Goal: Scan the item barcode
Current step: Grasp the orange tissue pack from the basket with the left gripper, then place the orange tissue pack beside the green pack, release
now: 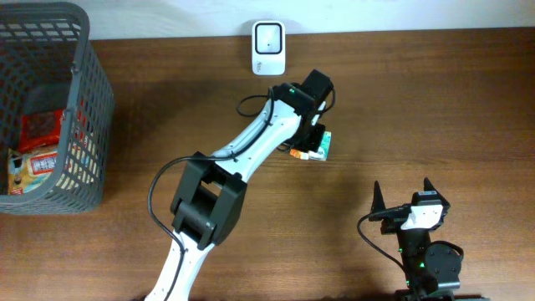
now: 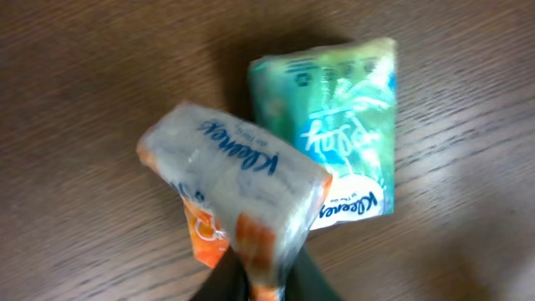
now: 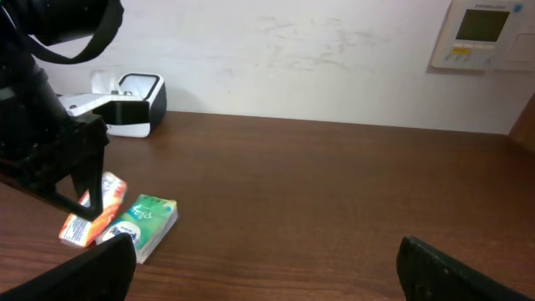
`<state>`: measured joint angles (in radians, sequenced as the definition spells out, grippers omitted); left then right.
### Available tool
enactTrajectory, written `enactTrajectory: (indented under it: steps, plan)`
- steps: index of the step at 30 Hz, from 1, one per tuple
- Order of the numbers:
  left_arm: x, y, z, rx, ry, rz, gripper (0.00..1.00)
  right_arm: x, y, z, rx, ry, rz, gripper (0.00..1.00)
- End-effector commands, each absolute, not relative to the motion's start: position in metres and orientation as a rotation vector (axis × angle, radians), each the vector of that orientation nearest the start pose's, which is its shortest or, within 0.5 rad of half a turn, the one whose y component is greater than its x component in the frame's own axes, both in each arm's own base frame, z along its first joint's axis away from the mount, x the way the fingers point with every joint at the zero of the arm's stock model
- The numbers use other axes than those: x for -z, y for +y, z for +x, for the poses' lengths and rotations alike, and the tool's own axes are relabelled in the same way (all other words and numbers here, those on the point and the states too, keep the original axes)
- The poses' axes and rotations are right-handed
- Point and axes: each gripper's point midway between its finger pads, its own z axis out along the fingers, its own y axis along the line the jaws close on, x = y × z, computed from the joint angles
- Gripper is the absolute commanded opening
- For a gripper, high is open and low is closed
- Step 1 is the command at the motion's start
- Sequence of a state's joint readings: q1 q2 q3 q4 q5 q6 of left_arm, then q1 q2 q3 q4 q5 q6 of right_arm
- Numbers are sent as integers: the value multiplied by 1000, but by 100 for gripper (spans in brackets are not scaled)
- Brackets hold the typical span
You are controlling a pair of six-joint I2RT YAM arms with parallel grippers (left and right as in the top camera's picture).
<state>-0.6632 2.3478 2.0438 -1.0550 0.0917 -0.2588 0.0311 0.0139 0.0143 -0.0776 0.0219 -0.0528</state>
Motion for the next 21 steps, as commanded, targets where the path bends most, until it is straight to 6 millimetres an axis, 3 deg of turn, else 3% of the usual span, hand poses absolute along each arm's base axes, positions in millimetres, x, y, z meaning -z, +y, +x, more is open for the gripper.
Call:
enactTrajectory:
  steps: [1, 3, 6, 8, 9, 10, 11, 12, 13, 15, 17, 19, 21]
  plan:
    - [-42, -344, 385, 289, 2912, 558, 23, -155, 1, 246, 46, 1652, -40, 98]
    - [-44, -348, 391, 295, 2878, 554, 23, -155, 1, 246, 46, 1652, -41, 98]
    - [-59, -319, 420, 238, 2865, 448, 17, -155, 1, 246, 46, 1652, -40, 99]
    - [-65, -298, 432, 224, 2883, 383, 41, -155, 1, 246, 46, 1652, -40, 98]
    - [-70, -294, 435, 224, 2882, 371, 46, -155, 1, 246, 46, 1652, -40, 98]
    - [-79, -291, 439, 227, 2876, 356, 63, -155, 1, 246, 46, 1652, -40, 98]
    - [-100, -289, 446, 241, 2851, 339, 70, -155, 1, 246, 46, 1652, -40, 98]
    - [-118, -289, 449, 252, 2829, 332, 69, -155, 1, 246, 46, 1652, -40, 99]
    - [-121, -289, 448, 254, 2828, 332, 62, -155, 1, 246, 46, 1652, -40, 98]
    - [-104, -297, 426, 323, 2919, 371, 16, -155, 1, 246, 46, 1652, -40, 99]
    - [-80, -300, 408, 290, 2975, 410, 1, -155, 1, 246, 46, 1652, -40, 98]
    - [-54, -315, 390, 304, 3000, 473, 0, -155, 1, 246, 46, 1652, -40, 99]
    - [-46, -328, 386, 318, 2974, 510, 0, -155, 1, 246, 46, 1652, -40, 98]
